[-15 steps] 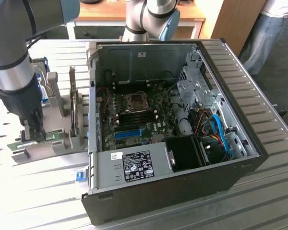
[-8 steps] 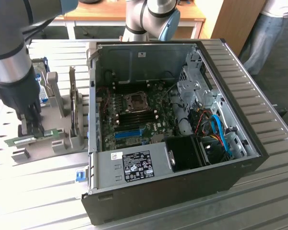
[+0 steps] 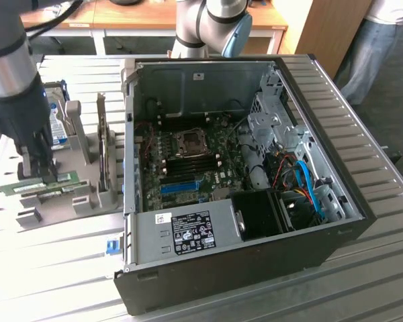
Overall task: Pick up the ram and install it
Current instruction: 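Pick up the ram and move it above insertion slot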
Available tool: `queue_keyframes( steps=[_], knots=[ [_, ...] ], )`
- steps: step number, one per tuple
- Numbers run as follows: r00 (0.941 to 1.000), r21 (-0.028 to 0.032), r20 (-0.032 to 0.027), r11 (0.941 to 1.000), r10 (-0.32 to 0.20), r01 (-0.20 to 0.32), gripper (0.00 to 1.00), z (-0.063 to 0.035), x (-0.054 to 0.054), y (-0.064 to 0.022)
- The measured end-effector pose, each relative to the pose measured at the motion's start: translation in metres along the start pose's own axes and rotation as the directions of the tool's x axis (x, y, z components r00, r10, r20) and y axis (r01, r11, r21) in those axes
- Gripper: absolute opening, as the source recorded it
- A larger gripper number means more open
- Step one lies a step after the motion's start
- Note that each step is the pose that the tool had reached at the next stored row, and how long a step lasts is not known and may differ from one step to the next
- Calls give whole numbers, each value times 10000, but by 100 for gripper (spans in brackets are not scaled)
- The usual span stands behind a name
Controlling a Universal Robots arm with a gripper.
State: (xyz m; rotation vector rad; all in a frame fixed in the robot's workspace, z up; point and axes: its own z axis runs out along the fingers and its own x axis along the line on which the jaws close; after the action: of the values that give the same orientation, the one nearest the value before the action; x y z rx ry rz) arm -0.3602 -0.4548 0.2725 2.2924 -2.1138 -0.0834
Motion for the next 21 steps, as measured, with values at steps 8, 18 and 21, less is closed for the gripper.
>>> queue_keyframes(
  steps=[8,18,21],
  knots=[
    [10000,1,3,10000,57,-57,12,-234,-5,9],
    [9999,3,6,9999,128,-128,12,-521,-12,18],
    [9999,3,7,9999,146,-146,12,-602,-14,20]
  ],
)
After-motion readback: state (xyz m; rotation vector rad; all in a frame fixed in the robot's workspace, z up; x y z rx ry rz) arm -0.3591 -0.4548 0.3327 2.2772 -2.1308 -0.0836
